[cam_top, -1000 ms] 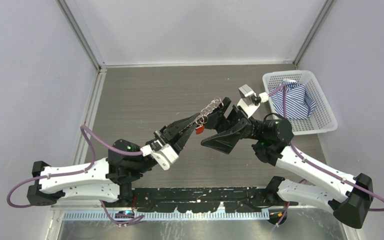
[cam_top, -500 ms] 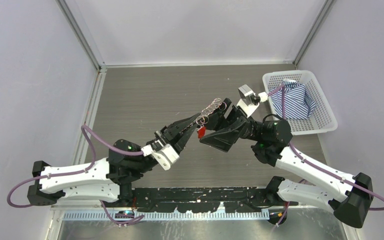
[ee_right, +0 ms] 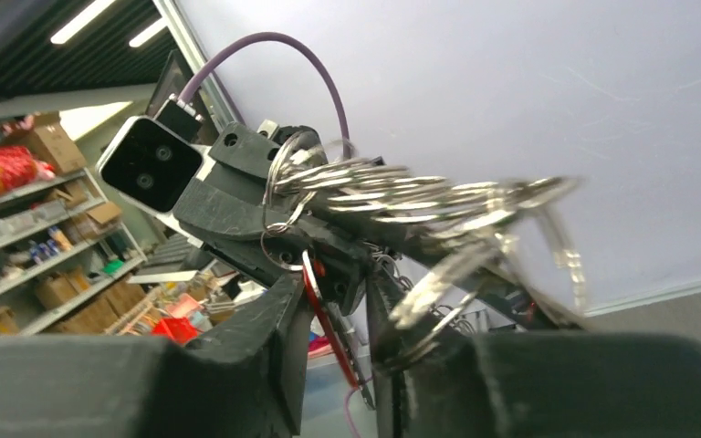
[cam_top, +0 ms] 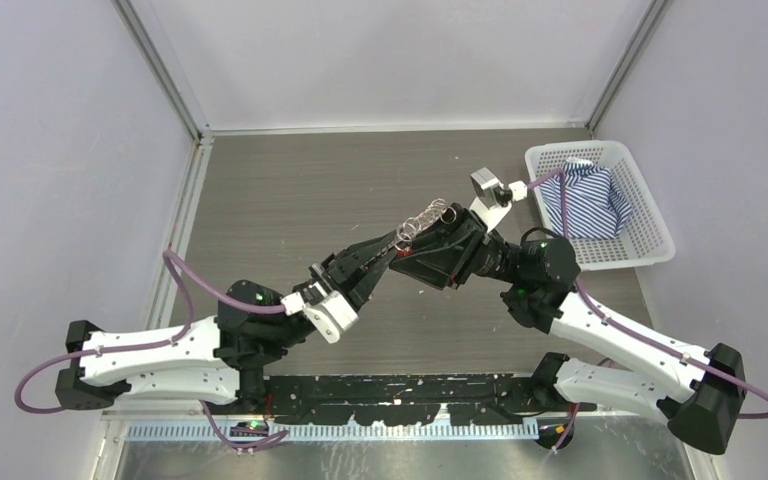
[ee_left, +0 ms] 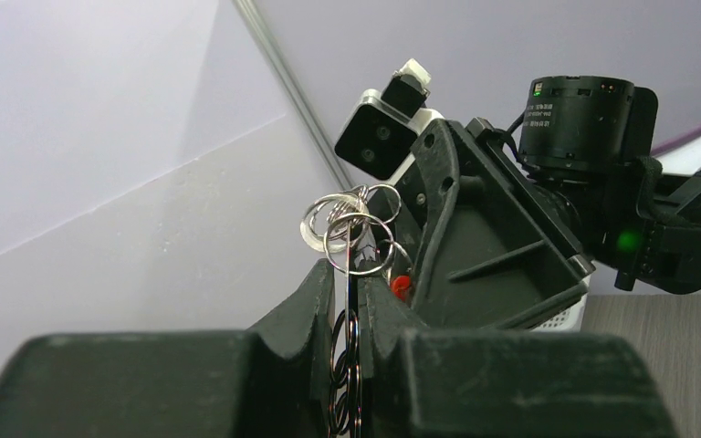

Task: Remove the keys from the keyring

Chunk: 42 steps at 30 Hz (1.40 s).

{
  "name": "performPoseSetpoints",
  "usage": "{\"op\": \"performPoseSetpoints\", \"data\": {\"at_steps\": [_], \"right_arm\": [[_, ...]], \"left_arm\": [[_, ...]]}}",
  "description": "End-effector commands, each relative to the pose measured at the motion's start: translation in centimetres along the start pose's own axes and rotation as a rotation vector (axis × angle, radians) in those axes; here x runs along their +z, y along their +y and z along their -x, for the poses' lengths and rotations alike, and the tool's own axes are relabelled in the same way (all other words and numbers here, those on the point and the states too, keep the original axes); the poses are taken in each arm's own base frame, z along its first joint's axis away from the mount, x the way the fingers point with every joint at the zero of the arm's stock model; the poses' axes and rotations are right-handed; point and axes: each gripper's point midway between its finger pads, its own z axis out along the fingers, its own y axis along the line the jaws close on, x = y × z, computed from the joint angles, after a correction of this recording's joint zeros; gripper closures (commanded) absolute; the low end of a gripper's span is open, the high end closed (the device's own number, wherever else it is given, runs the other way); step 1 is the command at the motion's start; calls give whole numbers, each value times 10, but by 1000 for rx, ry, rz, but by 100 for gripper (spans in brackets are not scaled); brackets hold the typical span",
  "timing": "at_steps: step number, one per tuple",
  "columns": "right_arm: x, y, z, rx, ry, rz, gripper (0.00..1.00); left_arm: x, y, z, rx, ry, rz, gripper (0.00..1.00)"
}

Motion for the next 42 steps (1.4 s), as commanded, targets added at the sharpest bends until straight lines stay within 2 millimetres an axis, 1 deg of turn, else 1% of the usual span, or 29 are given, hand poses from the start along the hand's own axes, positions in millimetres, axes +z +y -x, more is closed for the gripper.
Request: {"op": "performPoseSetpoints", "data": {"at_steps": [1,3,4,5,8,9,12,14,15,17,20,21,22,24,26,28,29,32,35,40,42], "right_arm": [[1,22,10,-7,-17,38,78],[-1,22,9,11,-5,15,92],[-3,22,7,20,7,-3,96],[-5,21,6,30,20,-29,98],[-14,18,5,52,55,-130,99],[-18,16,1,57,81,-171,99],[-28,17,4,47,126,-272,99],[-33,16,4,44,172,-328,99],[-36,14,1,56,209,-361,99],[-41,12,-2,64,270,-424,99],[-54,8,0,49,366,-539,99],[-56,10,3,38,396,-561,99],[-56,17,12,23,410,-567,99],[-59,23,13,17,476,-579,99],[-63,27,9,22,551,-580,99],[-69,27,4,37,621,-606,99],[-69,26,3,42,645,-613,99],[-66,32,5,51,669,-592,99],[-62,35,8,56,683,-588,99],[-54,38,10,88,707,-578,99],[-53,38,14,85,708,-591,99]], "left_arm": [[3,6,2,-9,-7,42,100],[1,9,-5,2,10,74,100],[0,11,-7,8,16,94,100],[-1,14,-11,15,26,117,100],[-5,18,-26,47,76,172,100],[-6,18,-30,54,84,186,100],[-7,11,-50,77,134,201,99],[-9,7,-60,77,155,213,100],[-9,5,-64,69,160,216,100],[-13,1,-68,45,160,216,100],[-18,-5,-69,4,147,187,100],[-20,-8,-69,-8,144,169,100],[-23,-10,-69,-22,138,157,100],[-28,-13,-68,-42,128,136,100],[-33,-15,-67,-58,127,120,100],[-38,-17,-67,-70,133,97,99],[-39,-20,-68,-74,142,74,100],[-43,-27,-70,-100,165,30,100],[-46,-36,-78,-128,207,-3,100],[-52,-62,-89,-218,269,-101,99],[-54,-69,-90,-252,284,-127,99]]}}
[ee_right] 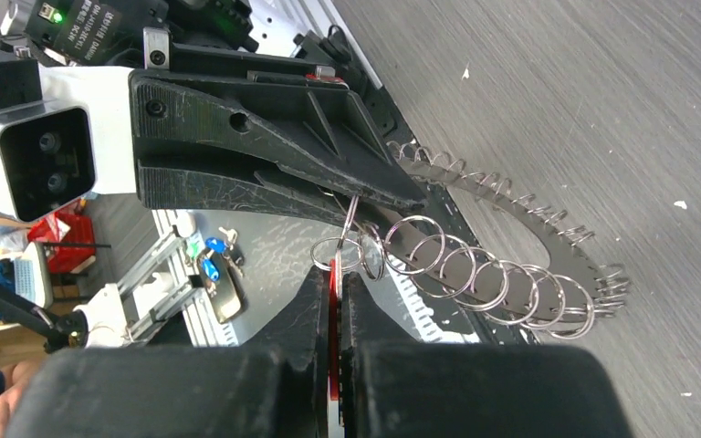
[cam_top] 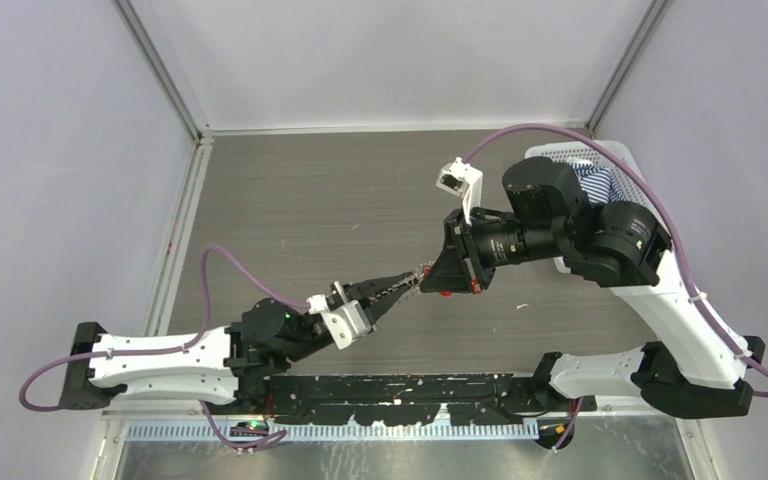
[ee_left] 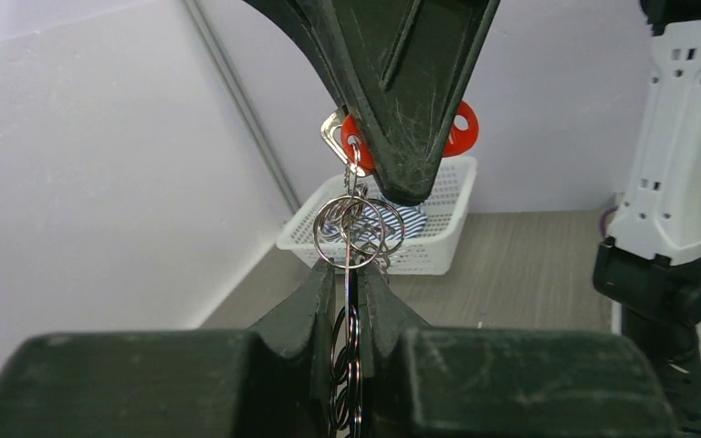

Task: Remove the keys from the keyring

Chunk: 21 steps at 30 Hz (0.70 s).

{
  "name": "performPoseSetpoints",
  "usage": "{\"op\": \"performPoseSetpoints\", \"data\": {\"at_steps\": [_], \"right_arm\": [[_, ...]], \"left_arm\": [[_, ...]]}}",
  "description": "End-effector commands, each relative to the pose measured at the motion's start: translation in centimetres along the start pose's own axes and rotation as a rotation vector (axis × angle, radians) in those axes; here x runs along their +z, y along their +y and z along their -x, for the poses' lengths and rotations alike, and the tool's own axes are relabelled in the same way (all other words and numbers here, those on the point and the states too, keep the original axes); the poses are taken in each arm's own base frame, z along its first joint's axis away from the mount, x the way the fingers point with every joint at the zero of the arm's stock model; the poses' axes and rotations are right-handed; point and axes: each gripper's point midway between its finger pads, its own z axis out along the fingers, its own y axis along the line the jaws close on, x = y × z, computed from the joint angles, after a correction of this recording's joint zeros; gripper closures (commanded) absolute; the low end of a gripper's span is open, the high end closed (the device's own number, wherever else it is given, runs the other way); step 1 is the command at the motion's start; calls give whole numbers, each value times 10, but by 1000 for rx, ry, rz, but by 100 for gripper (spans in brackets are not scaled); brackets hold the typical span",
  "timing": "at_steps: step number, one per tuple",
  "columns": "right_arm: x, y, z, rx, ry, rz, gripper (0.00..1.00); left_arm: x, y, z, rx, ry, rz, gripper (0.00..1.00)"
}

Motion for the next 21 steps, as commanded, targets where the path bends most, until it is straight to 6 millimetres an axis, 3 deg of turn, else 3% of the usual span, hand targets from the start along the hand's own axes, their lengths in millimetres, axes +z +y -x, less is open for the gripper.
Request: {"op": "performPoseSetpoints", "data": {"at_steps": [1,6,10,14,21], "right_arm": [[-37,31,16,-65,-84,78,99],[-38,33,21,-50,-86,74,99],[-38,35,22,-45,-83,79,99],[-37,33,19,-45,-61,72,99],[-39,36,13,-53,-34,88,99]], "left_arm": [[-10,-6,-27,-90,132,-18,99],[-13,-16,-27,-132,144,-75,67],[-13,-20,-24,-144,134,-97,55],[-12,-16,-10,-167,78,-90,52],[-19,-19,33,-203,-42,-184,49]]}}
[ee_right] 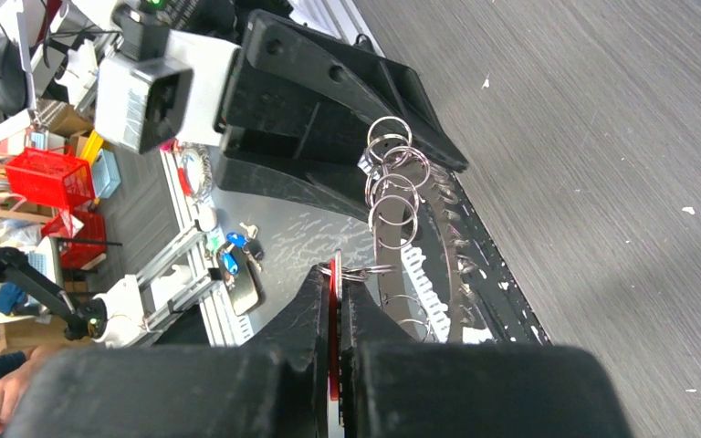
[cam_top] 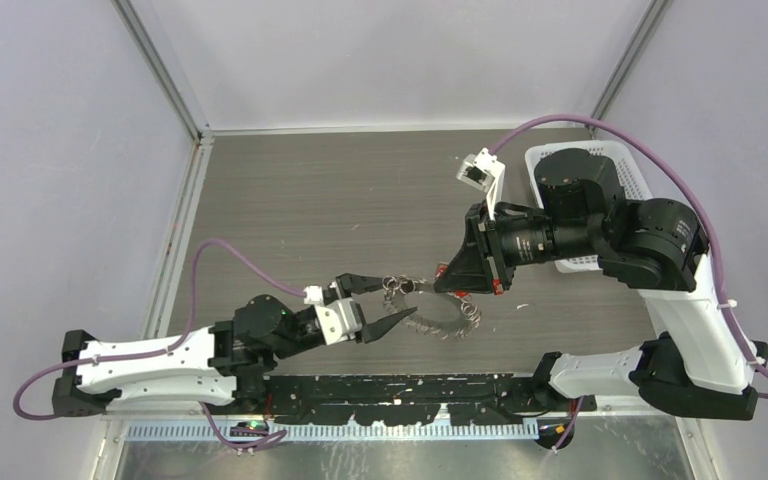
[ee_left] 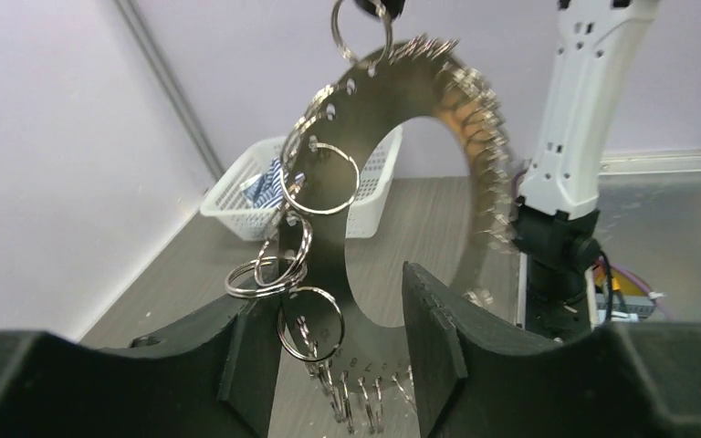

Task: Remove the keys from the keyring

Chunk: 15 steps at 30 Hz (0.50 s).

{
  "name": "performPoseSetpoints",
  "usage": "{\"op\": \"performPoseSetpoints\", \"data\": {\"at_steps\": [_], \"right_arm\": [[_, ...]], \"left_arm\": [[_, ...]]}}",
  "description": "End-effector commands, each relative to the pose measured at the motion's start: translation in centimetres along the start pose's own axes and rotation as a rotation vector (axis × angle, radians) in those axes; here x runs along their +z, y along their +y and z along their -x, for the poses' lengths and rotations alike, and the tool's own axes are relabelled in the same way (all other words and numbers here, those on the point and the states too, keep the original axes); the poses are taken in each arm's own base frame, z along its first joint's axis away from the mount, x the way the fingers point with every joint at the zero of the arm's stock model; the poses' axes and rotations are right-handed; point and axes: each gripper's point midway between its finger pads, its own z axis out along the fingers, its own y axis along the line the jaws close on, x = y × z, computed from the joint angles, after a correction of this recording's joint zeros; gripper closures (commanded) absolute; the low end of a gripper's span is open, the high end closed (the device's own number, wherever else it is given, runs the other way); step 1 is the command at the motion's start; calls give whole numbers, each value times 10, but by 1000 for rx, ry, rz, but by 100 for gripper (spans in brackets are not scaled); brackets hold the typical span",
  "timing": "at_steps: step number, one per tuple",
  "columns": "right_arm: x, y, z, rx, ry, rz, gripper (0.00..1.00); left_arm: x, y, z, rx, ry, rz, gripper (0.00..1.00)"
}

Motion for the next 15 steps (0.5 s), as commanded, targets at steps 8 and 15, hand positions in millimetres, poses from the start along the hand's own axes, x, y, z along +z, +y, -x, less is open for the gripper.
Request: {"op": "performPoseSetpoints", "data": {"at_steps": [8,15], "right_arm": [[-7,20,-2,-55,10,110,99],[-4,20,-6,-49,28,121,99]], "left_arm": [[-10,-13,64,-12,-144,-151,42],[-1,5,83,-6,-181,-66,31]]}}
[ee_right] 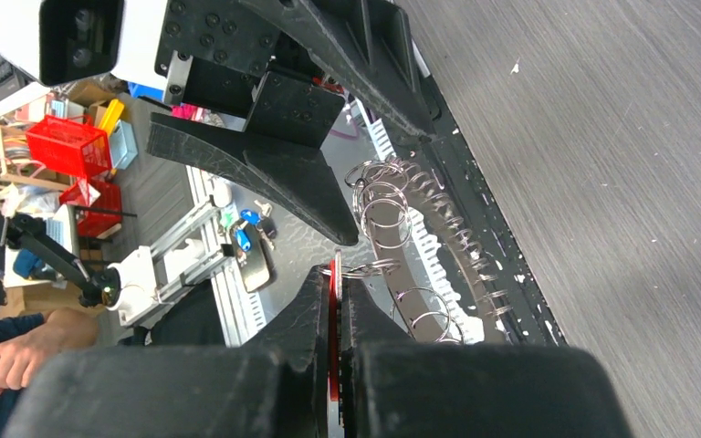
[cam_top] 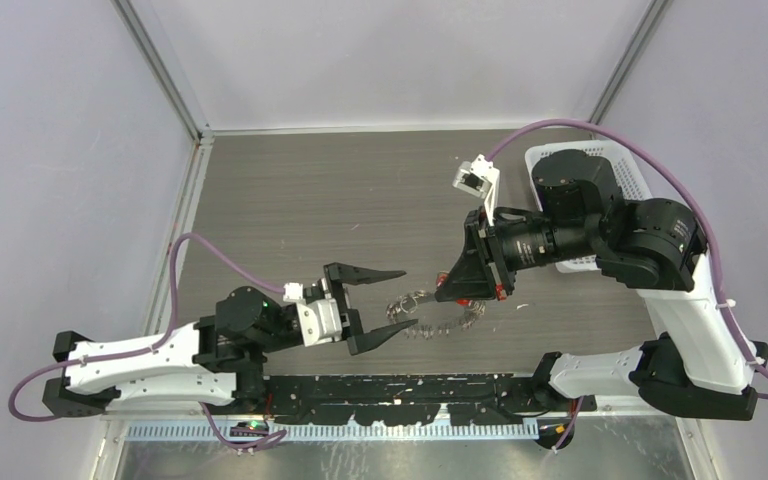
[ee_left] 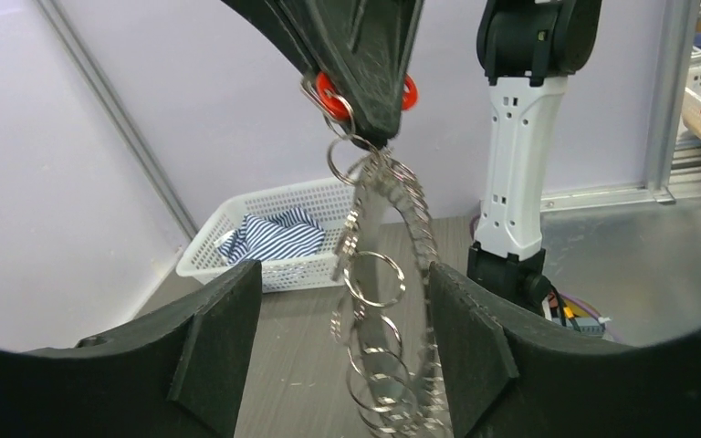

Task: Remove the keys from the keyring

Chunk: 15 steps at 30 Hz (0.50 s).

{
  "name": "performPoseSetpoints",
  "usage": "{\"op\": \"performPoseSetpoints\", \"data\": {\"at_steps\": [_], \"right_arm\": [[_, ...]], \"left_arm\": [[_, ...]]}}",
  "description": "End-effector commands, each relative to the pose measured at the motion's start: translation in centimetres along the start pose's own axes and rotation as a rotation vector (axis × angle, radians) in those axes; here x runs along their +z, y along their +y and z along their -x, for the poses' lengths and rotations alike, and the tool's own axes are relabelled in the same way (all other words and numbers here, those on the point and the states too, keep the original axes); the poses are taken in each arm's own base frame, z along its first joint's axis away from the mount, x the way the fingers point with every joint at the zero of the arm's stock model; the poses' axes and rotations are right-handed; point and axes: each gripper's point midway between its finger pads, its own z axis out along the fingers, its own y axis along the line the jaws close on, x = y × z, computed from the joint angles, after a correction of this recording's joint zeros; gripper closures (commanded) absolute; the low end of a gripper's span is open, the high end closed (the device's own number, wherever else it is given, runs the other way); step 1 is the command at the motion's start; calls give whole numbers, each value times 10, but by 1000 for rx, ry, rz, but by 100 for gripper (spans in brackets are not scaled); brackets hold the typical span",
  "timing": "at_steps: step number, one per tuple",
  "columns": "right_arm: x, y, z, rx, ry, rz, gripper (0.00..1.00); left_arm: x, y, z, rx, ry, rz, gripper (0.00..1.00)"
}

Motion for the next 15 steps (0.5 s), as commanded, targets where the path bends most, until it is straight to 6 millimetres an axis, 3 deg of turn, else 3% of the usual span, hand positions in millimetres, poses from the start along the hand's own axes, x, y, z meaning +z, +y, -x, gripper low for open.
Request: {"op": "performPoseSetpoints", "data": {"at_steps": [1,5,15], "right_arm": [[-2,11,4,-37,-16,64,99],[0,12,-1,-40,0,85,99],[4,20,-8,-59,43,160,99]], "left_arm": [[8,20,31,28,-77,77,31],[17,22,38,53,-116,81,29],[42,11,26,65,-107,33,29]]}}
